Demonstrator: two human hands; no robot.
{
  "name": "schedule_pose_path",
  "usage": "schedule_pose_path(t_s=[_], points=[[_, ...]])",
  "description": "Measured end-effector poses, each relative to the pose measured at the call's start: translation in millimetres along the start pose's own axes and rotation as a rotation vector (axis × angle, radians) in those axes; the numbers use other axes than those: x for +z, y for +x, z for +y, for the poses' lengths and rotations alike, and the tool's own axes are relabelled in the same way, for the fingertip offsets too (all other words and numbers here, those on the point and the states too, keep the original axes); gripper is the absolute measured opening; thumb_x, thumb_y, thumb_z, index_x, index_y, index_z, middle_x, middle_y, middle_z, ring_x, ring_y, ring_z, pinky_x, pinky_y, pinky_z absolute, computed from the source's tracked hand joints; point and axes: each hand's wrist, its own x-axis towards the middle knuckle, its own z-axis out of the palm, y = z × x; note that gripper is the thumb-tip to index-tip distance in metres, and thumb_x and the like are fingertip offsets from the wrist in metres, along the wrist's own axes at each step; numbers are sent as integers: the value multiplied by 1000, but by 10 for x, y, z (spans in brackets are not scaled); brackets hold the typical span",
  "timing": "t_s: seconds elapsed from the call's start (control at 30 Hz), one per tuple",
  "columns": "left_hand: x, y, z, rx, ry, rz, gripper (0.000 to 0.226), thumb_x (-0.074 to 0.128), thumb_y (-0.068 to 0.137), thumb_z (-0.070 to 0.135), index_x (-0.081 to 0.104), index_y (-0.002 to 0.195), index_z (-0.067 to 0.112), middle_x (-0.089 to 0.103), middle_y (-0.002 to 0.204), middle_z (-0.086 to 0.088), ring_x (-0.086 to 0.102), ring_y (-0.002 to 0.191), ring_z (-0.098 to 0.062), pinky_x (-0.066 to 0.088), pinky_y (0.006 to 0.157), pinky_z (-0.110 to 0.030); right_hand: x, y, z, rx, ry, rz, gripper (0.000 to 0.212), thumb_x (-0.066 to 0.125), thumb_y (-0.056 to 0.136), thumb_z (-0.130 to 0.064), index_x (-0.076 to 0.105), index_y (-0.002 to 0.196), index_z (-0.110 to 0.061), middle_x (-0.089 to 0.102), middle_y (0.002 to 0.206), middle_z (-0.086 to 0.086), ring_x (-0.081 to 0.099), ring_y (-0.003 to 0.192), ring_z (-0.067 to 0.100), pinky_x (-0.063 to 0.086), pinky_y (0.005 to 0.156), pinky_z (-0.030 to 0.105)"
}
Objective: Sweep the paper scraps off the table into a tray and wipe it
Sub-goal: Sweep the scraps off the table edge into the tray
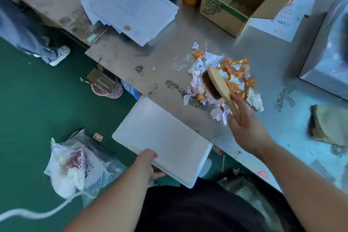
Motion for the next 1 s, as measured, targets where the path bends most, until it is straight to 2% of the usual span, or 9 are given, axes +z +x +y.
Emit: schedule_pose_path(t_s=[0.1,0.2,0.27,0.37,0.47,0.53,0.7,0.8,1.0], points=[[84,-21,-39,-9,-43,13,32,53,93,2,53,125,4,60,126,-21,60,108,-45,57,48,-56,-55,247,65,-126,-46,-20,50,43,103,-49,29,152,-49,52,147,-9,56,124,18,46,103,40],[148,-70,-36,-46,-88,27,31,57,92,2,54,122,4,59,128,-22,60,111,-47,59,55,-63,-46,418,137,-201,-181,-37,46,36,107,-45,31,152,-46,57,142,4,61,113,28,51,92,45],[193,-123,-31,-69,-120,30,26,58,90,1,55,116,2,58,127,-24,59,115,-50,58,69,-70,-15,480,133,-238,-239,-35,45,35,107,-43,35,152,-41,58,140,5,63,107,31,51,82,42],[273,-173,-34,-79,-147,15,14,57,92,0,54,107,-1,62,116,-24,62,104,-49,57,84,-69,52,510,140,-287,-266,-15,44,36,106,-43,37,150,-40,56,144,5,63,110,34,54,81,44],[359,-165,10,-87,-181,-6,7,56,95,1,52,100,-2,61,110,-25,64,95,-48,58,84,-65,94,548,165,-295,-268,-17,44,36,107,-43,38,150,-39,60,137,6,63,105,34,54,80,46],[394,-157,45,-85,-193,-26,6,56,95,1,52,98,-2,62,110,-25,64,100,-48,57,89,-65,110,563,152,-293,-294,-30,44,35,107,-43,38,151,-40,60,136,5,63,103,33,55,80,47],[370,-131,132,-42,-182,-122,22,59,91,0,57,113,-1,62,120,-26,66,102,-51,57,83,-70,174,473,127,-279,-340,-35,46,32,106,-46,37,151,-41,61,127,3,63,100,29,55,77,46],[317,-123,210,-43,-140,-136,18,59,94,2,57,112,-2,63,118,-25,68,98,-49,59,79,-69,252,372,98,-263,-315,-48,46,35,107,-43,36,152,-42,60,113,-3,60,98,25,52,76,40],[177,-65,347,-34,-47,-173,16,57,97,5,55,111,-2,62,120,-25,68,100,-47,60,81,-66,511,85,-9,-242,-409,-70,47,35,106,-41,30,153,-46,55,104,-9,59,99,24,43,77,35]])
